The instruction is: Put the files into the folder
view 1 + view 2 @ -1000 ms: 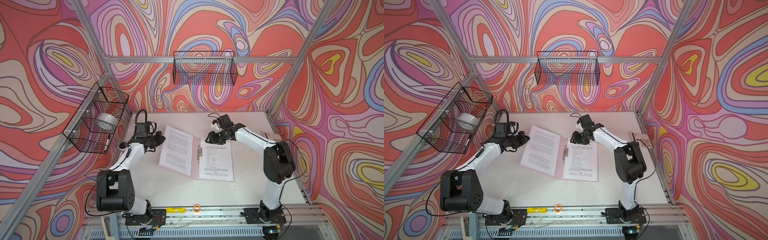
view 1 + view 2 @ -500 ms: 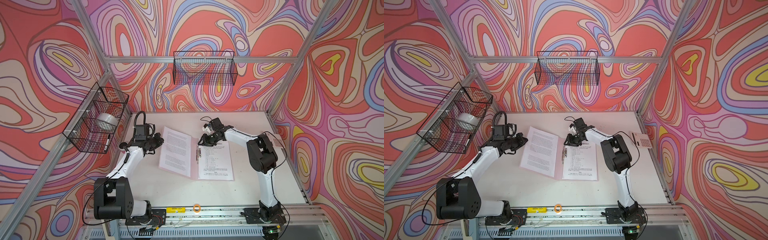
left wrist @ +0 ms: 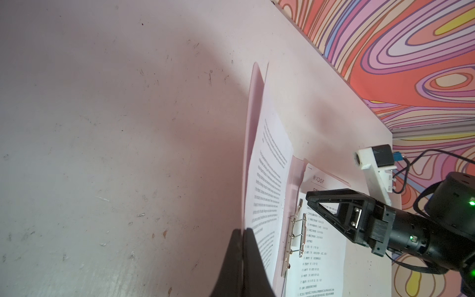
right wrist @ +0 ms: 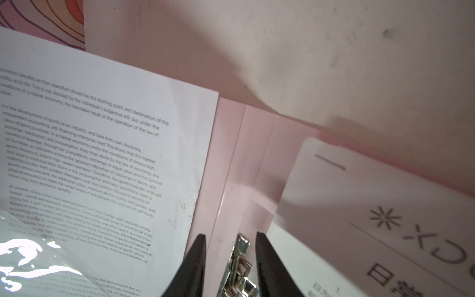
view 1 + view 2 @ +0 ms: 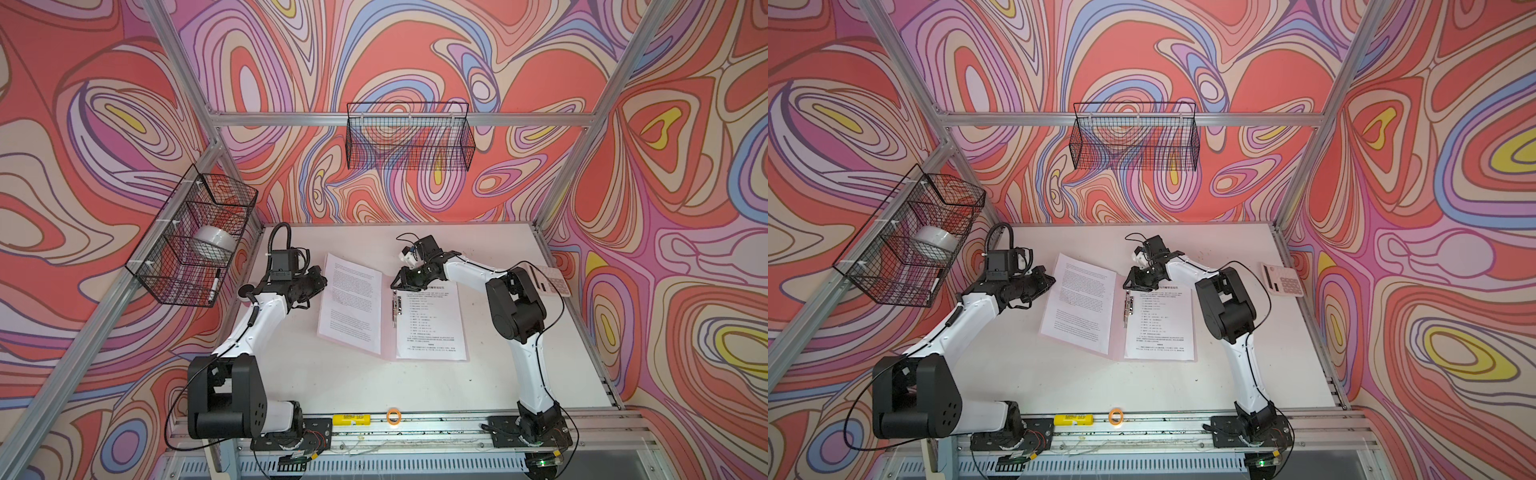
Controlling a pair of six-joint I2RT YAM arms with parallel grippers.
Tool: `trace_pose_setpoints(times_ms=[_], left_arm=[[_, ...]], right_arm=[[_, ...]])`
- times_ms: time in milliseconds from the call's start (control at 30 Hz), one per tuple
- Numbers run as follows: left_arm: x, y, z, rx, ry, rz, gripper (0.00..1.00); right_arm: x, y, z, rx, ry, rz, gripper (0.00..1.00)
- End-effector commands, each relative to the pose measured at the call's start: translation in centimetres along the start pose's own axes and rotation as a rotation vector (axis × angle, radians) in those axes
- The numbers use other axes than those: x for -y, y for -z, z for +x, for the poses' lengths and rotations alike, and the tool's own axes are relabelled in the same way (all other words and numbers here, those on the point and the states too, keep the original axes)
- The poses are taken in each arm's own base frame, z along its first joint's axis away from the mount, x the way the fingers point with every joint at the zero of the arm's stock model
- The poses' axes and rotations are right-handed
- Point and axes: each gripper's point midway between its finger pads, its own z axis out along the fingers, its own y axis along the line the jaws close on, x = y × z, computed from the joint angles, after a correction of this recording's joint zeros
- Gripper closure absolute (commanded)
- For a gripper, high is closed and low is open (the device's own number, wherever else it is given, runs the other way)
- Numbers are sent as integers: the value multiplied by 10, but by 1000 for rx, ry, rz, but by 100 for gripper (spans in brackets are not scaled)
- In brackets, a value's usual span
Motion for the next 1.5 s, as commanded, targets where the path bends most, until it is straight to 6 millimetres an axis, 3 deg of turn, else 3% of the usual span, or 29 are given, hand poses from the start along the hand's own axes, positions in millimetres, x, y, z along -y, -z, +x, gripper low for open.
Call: trace_pose_setpoints(times_ms=[0,667,1067,1467], left_arm=[[-3,0,7,-17,1,-16,100],[-1,-3,10,-31,-7,-8,100],[-3,-5,10,-34,-7,-13,100],[-4,-5,9,-32,1,-21,100]], right_arm=[[3,-9,1,-16,-2,5,66],[-2,-20,7,-36,6,-21,69],[-21,-4,2,-3,34,-56,69],[-50,17,14,15,75,-98,69]])
